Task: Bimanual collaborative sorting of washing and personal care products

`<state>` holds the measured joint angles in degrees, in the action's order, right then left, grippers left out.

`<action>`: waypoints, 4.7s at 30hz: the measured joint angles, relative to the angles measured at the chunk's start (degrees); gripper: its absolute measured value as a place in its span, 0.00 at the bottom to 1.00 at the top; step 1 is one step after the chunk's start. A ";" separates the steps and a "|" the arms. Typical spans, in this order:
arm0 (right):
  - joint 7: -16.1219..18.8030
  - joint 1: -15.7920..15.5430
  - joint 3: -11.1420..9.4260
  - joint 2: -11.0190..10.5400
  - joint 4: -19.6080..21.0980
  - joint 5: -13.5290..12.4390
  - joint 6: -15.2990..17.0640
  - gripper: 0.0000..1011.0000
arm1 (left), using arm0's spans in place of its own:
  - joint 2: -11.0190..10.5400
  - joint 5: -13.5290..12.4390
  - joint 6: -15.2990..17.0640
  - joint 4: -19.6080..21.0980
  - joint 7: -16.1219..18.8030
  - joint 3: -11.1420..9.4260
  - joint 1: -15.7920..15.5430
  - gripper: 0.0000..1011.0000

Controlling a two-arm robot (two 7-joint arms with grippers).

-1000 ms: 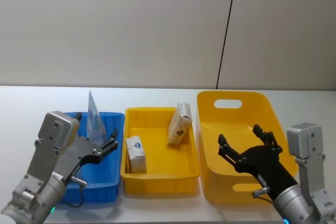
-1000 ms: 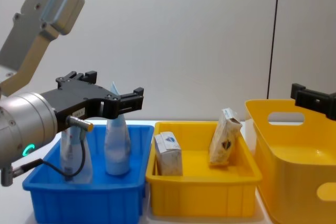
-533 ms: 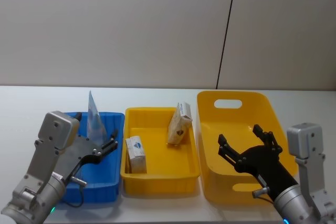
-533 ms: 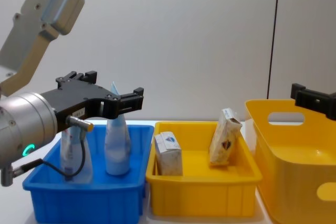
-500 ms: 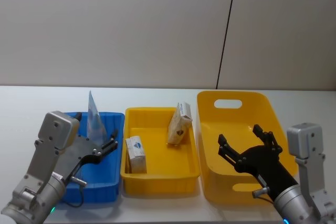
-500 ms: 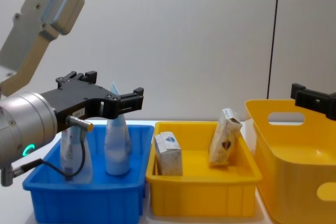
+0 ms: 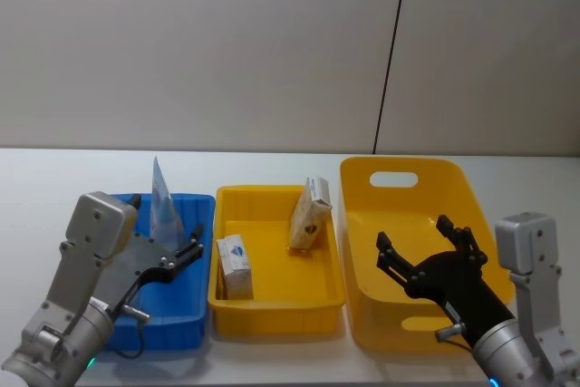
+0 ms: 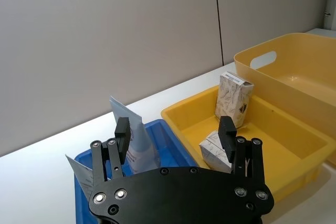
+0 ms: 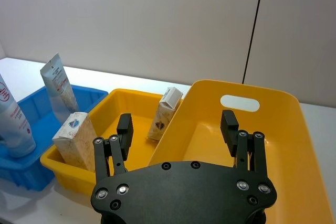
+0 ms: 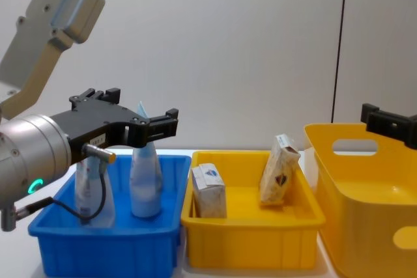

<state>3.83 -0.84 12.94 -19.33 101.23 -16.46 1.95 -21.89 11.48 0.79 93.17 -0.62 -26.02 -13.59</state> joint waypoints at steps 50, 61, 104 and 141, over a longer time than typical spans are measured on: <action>8.29 18.70 5.24 5.76 -10.99 -10.63 22.42 0.99 | 0.00 0.00 0.00 0.00 0.00 0.00 0.00 0.99; 8.06 23.69 10.14 7.66 -16.56 -9.88 27.80 0.99 | 0.00 0.00 0.00 0.00 0.00 0.00 0.00 0.99; 8.03 31.37 19.07 12.66 -34.59 -0.68 20.54 0.99 | 0.00 0.00 0.00 0.00 0.00 0.00 0.00 0.99; 8.55 30.86 17.10 14.90 -36.49 0.09 16.47 0.99 | 0.00 0.00 0.00 0.00 0.00 0.00 0.00 0.99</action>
<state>12.37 30.02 30.04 -4.43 64.74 -16.37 18.42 -21.89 11.48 0.80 93.18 -0.62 -26.02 -13.59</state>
